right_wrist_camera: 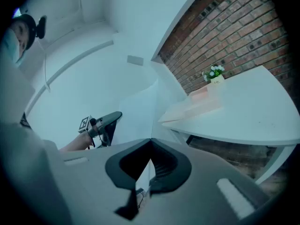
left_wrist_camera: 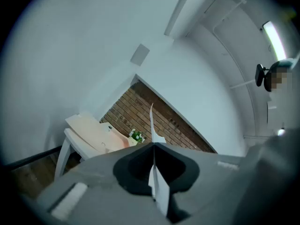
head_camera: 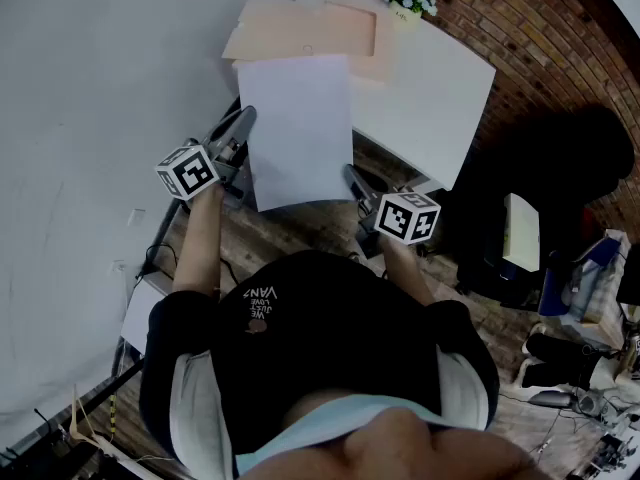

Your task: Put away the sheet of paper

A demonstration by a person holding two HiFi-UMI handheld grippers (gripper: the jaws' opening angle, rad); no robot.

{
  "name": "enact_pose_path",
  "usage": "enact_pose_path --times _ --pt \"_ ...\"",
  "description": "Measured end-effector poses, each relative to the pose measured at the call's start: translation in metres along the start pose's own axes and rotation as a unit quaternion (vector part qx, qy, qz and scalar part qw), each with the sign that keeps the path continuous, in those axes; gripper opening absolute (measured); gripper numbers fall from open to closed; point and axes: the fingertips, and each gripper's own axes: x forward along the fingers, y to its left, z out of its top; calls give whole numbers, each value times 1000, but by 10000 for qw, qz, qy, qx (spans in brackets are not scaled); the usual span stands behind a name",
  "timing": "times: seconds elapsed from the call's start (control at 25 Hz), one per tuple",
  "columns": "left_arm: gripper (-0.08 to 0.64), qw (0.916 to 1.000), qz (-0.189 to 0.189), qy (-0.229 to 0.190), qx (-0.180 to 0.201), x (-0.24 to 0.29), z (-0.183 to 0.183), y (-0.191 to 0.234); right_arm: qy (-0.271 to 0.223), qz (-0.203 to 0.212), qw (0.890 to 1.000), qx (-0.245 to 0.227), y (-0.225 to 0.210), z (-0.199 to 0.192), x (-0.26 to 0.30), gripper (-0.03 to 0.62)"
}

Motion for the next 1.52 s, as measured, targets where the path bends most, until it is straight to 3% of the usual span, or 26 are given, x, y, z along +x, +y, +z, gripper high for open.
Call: enact_pose_path --times 0.52,1.52 --pt "0 9999 -86 114 10 12 1 21 -134 -257 9995 94 -9 2 12 -2" --pt "0 9990 393 -14 -233 124 33 107 371 -35 9992 111 -102 84 103 -2"
